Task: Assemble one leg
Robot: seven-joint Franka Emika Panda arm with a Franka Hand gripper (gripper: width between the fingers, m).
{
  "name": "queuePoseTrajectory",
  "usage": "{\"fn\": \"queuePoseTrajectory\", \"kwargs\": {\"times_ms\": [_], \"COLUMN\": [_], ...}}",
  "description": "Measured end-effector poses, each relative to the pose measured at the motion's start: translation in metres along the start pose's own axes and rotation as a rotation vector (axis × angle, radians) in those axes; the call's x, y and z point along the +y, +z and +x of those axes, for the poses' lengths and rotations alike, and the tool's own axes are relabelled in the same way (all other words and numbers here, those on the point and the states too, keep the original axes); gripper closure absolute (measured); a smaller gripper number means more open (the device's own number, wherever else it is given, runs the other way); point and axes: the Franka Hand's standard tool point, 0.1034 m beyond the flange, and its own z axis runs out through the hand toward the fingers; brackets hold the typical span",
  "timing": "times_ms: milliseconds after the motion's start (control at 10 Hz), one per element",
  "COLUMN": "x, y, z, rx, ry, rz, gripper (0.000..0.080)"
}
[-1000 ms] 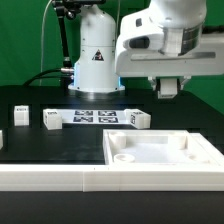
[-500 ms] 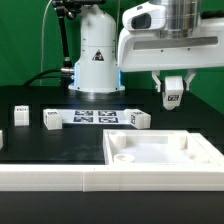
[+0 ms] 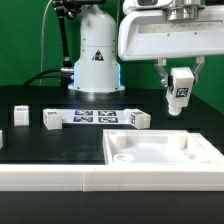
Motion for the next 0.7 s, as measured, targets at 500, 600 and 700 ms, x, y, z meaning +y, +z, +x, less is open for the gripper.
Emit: {"fn": "queuePoseTrajectory", "kwargs": {"times_ms": [500, 600, 700], "x": [-0.005, -0.006, -0.006], "y": [0.011, 0.008, 0.012], "z": [0.009, 0.022, 0.033], "rx": [0.275, 0.289, 0.299], "ry": [-0.028, -0.041, -0.071], "rz": [0.022, 0.022, 0.019], "gripper": [0.0506, 0.0506, 0.0506]}}
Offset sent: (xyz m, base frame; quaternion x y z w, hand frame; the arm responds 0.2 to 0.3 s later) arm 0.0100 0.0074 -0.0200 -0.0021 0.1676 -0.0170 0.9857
